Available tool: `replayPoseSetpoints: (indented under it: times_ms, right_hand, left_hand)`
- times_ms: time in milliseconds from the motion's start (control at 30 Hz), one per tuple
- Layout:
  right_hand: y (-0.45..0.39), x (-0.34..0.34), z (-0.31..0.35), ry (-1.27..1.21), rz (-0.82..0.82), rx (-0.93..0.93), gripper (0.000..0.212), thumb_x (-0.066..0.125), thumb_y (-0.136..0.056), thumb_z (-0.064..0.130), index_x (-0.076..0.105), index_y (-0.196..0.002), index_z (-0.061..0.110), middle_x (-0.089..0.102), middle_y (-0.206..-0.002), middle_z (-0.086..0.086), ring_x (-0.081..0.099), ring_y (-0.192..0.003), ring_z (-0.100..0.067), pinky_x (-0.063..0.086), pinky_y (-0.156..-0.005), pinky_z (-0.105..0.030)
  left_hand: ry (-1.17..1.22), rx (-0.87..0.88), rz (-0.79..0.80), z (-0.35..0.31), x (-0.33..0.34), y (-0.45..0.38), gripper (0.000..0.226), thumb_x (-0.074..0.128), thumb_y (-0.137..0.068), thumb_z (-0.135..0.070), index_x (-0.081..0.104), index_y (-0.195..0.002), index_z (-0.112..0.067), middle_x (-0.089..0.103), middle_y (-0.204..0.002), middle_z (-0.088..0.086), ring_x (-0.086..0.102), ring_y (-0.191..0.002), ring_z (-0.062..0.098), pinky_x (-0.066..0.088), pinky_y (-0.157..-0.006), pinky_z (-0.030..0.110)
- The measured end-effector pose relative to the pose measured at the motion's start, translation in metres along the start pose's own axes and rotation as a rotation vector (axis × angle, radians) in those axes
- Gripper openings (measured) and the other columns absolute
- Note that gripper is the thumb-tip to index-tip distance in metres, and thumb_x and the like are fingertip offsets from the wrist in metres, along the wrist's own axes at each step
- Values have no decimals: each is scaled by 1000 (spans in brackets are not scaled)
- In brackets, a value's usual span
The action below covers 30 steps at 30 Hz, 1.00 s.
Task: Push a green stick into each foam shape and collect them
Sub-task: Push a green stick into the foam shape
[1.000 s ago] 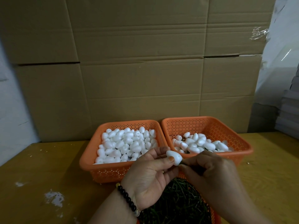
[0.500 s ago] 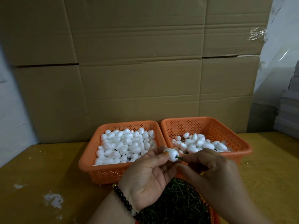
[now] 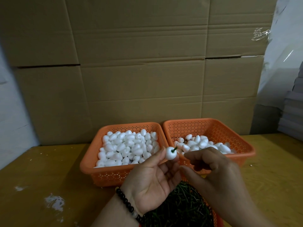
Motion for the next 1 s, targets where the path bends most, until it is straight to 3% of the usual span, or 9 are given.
replayPoseSetpoints:
  times_ms: [100,300,533,633,733,833,1000]
  right_hand:
    - [0,4,-5,-29,-6,23,35,81,-66,32,60,-90,47,65,-87,19,63,-85,4,52,-74,-15]
    - [7,15,-14,-204,-26,106,39,84,-68,17,65,-95,38,70,-94,20,63,-93,8,48,-79,-8]
    - [6,18,-13,-333,-42,126,32,79,-73,17,62,-92,38,72,-89,14,69,-84,-1,54,-71,-19]
    - [-6,7,-15,-363,-68,165,19,73,-72,34,64,-89,35,72,-87,13,69,-78,0,54,-66,-18]
    - [-20,-12,-30,-222,-133,225,20,63,-71,48,64,-88,36,70,-82,14,65,-66,-1,53,-54,-15]
    - [-29,-27,-63,4,-158,303,23,66,-82,35,62,-104,36,65,-70,4,60,-55,-10,44,-39,-18]
    - [-30,-34,-108,322,-60,400,29,63,-89,23,64,-118,22,68,-99,-12,60,-71,-14,52,-58,-35]
  left_hand:
    - [20,-47,16,4,-1,0,26,67,-75,-24,77,-89,-3,68,-82,11,65,-65,20,57,-62,30]
    - [59,-138,88,15,1,0,41,64,-83,-26,64,-120,-7,64,-88,9,55,-87,19,49,-81,36]
    - [45,-122,81,24,7,0,35,63,-83,-29,71,-107,-4,67,-84,13,67,-75,24,56,-74,36]
    - [-15,-101,34,23,6,0,35,61,-86,-29,69,-105,-2,68,-92,18,68,-79,27,57,-73,37]
    - [-67,-66,-9,19,5,2,24,63,-81,-19,61,-98,-2,66,-90,21,66,-75,29,58,-64,36]
    - [-118,-19,18,15,7,4,25,63,-77,-12,59,-99,-2,66,-88,20,66,-73,28,58,-62,34]
    - [-296,140,3,8,2,2,13,57,-88,-5,59,-101,-3,68,-86,16,65,-72,23,57,-63,32]
Point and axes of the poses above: each hand's wrist, its own y-axis away from the middle knuckle, its own x-axis out of the palm, z = x × y, the point moved 2 cm from there along -y, towards the middle knuckle
